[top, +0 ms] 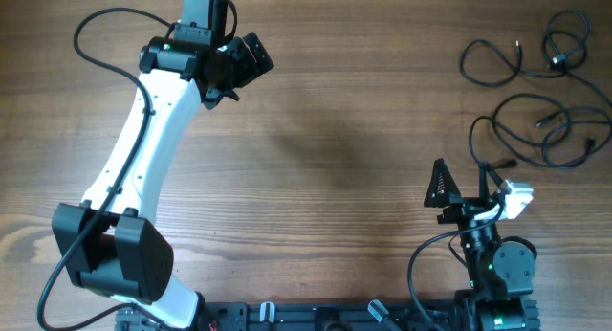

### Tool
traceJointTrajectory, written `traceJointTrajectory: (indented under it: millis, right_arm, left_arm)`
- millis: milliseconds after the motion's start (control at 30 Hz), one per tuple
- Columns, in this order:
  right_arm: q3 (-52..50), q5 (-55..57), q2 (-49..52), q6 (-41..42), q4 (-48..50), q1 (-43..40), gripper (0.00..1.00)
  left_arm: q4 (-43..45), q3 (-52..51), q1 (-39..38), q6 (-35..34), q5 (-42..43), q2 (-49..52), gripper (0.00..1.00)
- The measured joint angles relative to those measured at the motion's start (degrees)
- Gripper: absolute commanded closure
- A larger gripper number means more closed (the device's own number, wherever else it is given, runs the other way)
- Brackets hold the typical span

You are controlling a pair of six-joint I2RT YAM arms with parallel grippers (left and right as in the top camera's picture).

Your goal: Untangle cables

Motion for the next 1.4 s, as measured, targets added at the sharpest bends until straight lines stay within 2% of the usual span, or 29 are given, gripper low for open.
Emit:
traceJointTrajectory:
  millis: [667,833,900,1000,1067,1100,1233,1400]
  right_arm:
    - [0.0,0.0,0.0,0.0,0.0,0.0,0.0]
    - [0.0,0.0,0.0,0.0,0.0,0.0,0.0]
    - [0.0,0.0,0.0,0.0,0.0,0.0,0.0]
    - [0.0,-0.02,0.04,0.0,-0.02,0.0,0.0]
    - [0.0,-0.02,0.09,0.0,-0.04,0.0,0.0]
    - [0.0,0.0,0.15,0.0,0.02,0.0,0.0]
    - [0.0,-0.02,0.2,0.0,0.0,0.0,0.0]
    - [0.0,-0.02,0.35,0.0,0.0,0.0,0.0]
  left_arm:
    - [-2.38,0.0,0.0,0.04,-0.74,0.0,0.0]
    - [-1.81,-0.63,-0.63,8.28,-2.21,-1.84,0.0]
    - [1.86,-3.63,-1.46,12.92,-2.4,-7.34,0.0]
    - [8.28,-11.08,-1.38,15.15,-3.23,-17.77,0.0]
    - [12.09,-15.96,-0.92,15.76,-3.32,-24.02,0.0]
    - [17.68,-21.05,-0.26,16.0,-3.28,-28.13,0.0]
    - [25.97,-37.22,3.52,16.44,-3.5,-42.58,0.0]
    - [30.75,-52.17,7.02,17.64,-3.72,-59.74,0.0]
